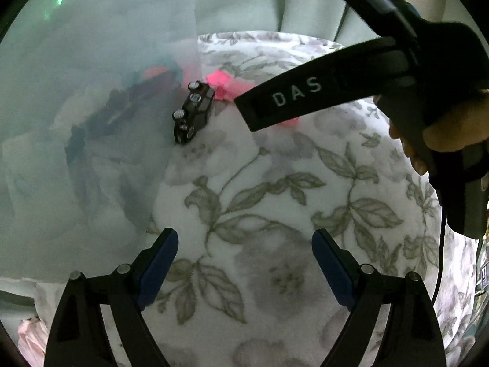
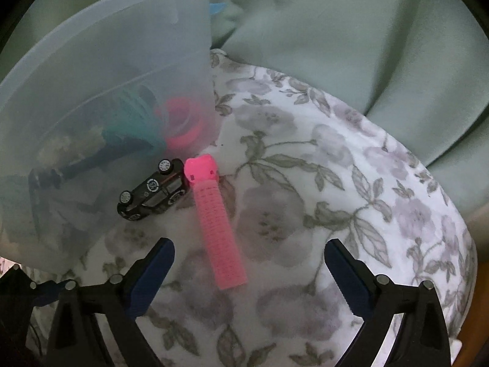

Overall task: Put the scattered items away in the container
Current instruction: 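Grasp the pink hair roller with the right tool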

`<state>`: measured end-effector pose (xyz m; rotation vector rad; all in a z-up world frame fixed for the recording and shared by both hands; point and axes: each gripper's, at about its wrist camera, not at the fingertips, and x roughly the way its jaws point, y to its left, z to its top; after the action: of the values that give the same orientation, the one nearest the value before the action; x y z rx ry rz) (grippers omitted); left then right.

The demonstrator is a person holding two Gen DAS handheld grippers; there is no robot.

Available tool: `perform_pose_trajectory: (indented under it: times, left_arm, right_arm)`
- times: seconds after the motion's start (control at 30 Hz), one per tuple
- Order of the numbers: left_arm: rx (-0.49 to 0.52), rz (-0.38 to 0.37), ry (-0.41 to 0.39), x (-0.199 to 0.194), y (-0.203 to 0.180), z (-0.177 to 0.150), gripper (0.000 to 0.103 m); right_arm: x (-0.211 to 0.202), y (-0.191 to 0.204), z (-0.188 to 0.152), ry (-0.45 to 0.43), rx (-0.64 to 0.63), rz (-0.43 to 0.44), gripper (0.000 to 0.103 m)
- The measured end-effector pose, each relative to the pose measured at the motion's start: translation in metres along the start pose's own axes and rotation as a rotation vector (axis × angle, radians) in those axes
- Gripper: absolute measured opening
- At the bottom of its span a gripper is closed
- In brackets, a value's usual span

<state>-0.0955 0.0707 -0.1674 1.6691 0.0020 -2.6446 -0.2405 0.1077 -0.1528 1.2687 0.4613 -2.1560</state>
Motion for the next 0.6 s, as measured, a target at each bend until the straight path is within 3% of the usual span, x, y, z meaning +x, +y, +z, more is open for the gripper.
perform_pose_trajectory:
  times: [0.07, 0.2, 0.47, 0.6]
  left_arm:
    - [-0.006, -0.007, 0.009, 0.002, 0.0, -0.001, 0.09]
    - [-0.013, -0.023, 0.015, 0.004, -0.001, -0.002, 0.09]
    - [-0.02, -0.038, 0.025, 0.007, -0.006, -0.003, 0.09]
    - [-0.018, -0.033, 0.024, 0.008, -0.009, -0.004, 0.09]
  right_arm:
    - [0.003, 0.003, 0.001, 0.007, -0.019, 0.01, 0.095]
    - [0.015, 0.011, 0.002, 0.052, -0.068, 0.034, 0.071]
    - [0.027, 0.015, 0.006, 0.084, -0.084, 0.05, 0.058]
    - [0.023, 0.009, 0.005, 0.079, -0.053, 0.049, 0.033]
